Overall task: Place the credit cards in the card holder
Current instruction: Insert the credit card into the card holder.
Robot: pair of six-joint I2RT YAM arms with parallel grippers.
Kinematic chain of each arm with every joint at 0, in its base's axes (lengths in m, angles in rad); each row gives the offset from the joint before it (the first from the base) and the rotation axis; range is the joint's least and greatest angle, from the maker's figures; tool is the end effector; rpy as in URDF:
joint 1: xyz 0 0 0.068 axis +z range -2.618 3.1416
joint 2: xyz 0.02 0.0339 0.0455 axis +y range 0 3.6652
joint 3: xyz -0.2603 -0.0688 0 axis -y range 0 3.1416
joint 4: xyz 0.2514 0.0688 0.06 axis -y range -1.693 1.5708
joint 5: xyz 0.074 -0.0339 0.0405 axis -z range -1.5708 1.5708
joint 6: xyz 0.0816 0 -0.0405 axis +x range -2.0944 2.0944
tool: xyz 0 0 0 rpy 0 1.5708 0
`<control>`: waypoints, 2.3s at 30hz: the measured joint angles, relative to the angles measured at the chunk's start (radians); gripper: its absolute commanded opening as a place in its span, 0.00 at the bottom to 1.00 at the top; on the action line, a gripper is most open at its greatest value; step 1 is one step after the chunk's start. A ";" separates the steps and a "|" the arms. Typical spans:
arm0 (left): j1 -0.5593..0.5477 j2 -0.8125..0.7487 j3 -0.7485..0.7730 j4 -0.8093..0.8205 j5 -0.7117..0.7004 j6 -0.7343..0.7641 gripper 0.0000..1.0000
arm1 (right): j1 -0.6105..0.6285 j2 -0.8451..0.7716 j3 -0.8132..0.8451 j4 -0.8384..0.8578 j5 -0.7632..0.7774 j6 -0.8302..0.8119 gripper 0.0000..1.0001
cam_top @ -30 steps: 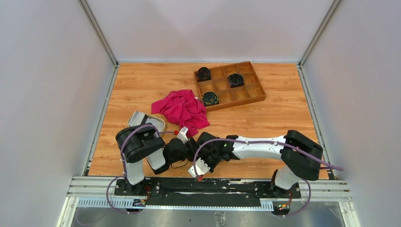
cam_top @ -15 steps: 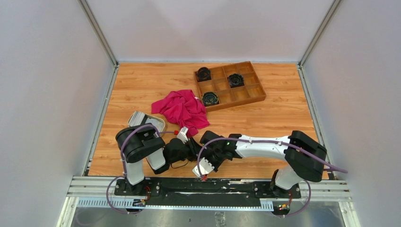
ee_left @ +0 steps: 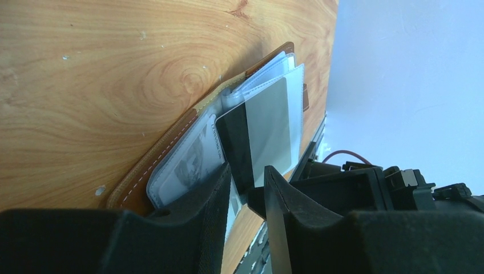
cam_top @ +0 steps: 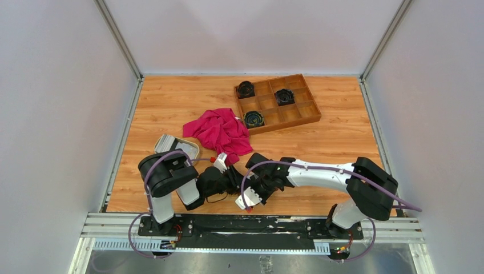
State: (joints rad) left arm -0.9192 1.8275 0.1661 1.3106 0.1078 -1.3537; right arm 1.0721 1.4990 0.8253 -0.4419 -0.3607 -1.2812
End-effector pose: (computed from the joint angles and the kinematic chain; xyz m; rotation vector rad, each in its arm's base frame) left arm 0.1560 -0.2190 0.0562 -0.4087 2.2519 -1.5020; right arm 0.1188 0.2784 0.1281 -2.4657 0.9055 0.4125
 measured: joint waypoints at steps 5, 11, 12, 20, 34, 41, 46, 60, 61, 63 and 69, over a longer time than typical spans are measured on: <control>0.001 -0.005 0.000 -0.003 0.000 0.000 0.37 | -0.018 -0.008 0.000 -0.013 -0.015 0.000 0.11; 0.001 -0.005 0.000 -0.002 0.000 0.000 0.38 | -0.038 -0.016 0.000 -0.027 -0.034 0.000 0.11; 0.001 -0.005 0.000 -0.002 0.000 0.000 0.38 | -0.042 -0.018 0.000 -0.030 -0.038 0.000 0.11; 0.002 -0.013 -0.003 -0.003 -0.002 0.004 0.39 | -0.090 -0.042 0.019 -0.077 -0.142 0.028 0.12; 0.002 -0.067 0.035 -0.135 0.003 0.045 0.31 | -0.300 -0.071 0.080 -0.106 -0.306 0.123 0.12; 0.002 -0.069 0.081 -0.199 0.024 0.072 0.26 | -0.316 -0.046 0.100 -0.109 -0.322 0.165 0.12; 0.002 -0.069 0.105 -0.216 0.047 0.087 0.25 | -0.316 -0.028 0.101 -0.109 -0.321 0.187 0.12; 0.001 -0.222 0.076 -0.326 0.029 0.133 0.31 | -0.352 0.012 0.116 -0.109 -0.389 0.237 0.11; 0.001 -0.237 0.074 -0.339 0.024 0.139 0.31 | -0.352 0.016 0.116 -0.109 -0.397 0.238 0.11; 0.002 -0.257 0.074 -0.357 0.019 0.148 0.31 | -0.350 0.020 0.116 -0.109 -0.404 0.238 0.11; 0.002 -0.247 0.074 -0.388 0.018 0.163 0.25 | -0.340 0.023 0.116 -0.109 -0.425 0.230 0.11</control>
State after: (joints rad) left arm -0.9176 1.5806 0.2398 0.9226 0.1261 -1.1912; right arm 0.7326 1.5215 0.9417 -0.5510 -0.7856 -1.0515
